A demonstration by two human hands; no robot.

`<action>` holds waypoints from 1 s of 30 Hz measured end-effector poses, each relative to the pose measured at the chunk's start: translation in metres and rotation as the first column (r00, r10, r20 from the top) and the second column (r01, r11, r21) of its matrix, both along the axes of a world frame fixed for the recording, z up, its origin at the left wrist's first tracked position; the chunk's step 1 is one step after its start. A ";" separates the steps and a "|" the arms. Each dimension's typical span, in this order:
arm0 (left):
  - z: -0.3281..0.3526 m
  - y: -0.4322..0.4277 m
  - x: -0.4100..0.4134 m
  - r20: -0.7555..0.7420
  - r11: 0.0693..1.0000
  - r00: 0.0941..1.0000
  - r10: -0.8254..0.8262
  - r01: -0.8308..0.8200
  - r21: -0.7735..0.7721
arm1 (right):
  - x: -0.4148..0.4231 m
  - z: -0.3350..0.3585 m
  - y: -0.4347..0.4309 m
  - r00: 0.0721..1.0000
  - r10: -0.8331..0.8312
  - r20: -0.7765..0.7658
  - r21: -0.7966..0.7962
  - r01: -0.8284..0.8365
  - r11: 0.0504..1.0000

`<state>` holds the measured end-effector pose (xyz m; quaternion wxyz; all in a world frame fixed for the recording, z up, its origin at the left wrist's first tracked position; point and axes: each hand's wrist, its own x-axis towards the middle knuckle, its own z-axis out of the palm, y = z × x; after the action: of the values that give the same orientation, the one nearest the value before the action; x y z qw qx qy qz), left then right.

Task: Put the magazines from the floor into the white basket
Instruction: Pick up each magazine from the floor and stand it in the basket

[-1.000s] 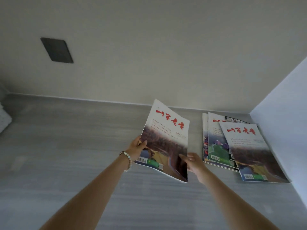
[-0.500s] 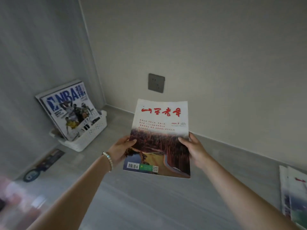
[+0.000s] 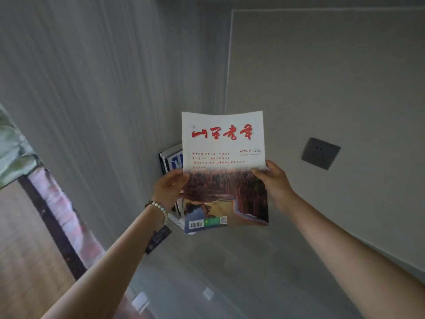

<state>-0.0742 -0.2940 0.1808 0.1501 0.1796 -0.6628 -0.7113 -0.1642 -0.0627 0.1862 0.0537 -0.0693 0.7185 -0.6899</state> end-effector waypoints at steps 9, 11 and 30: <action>-0.034 -0.051 -0.044 -0.106 0.978 0.980 0.171 -0.181 -0.100 | -0.113 -0.014 -0.090 0.989 0.143 -0.044 0.049 -0.140 0.989; -0.050 -0.053 -0.053 -0.083 0.968 0.972 0.219 -0.227 -0.110 | -0.131 -0.030 -0.106 0.987 0.156 -0.040 0.060 -0.154 0.986; -0.129 -0.051 -0.060 0.091 0.810 0.897 0.433 -0.343 -0.476 | -0.165 -0.156 -0.135 0.976 0.198 0.088 0.178 -0.211 0.961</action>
<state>-0.1346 -0.3448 0.0519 0.2643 0.3411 -0.7687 -0.4722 -0.3288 -0.1975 0.0300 0.1559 -0.1137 0.7667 -0.6123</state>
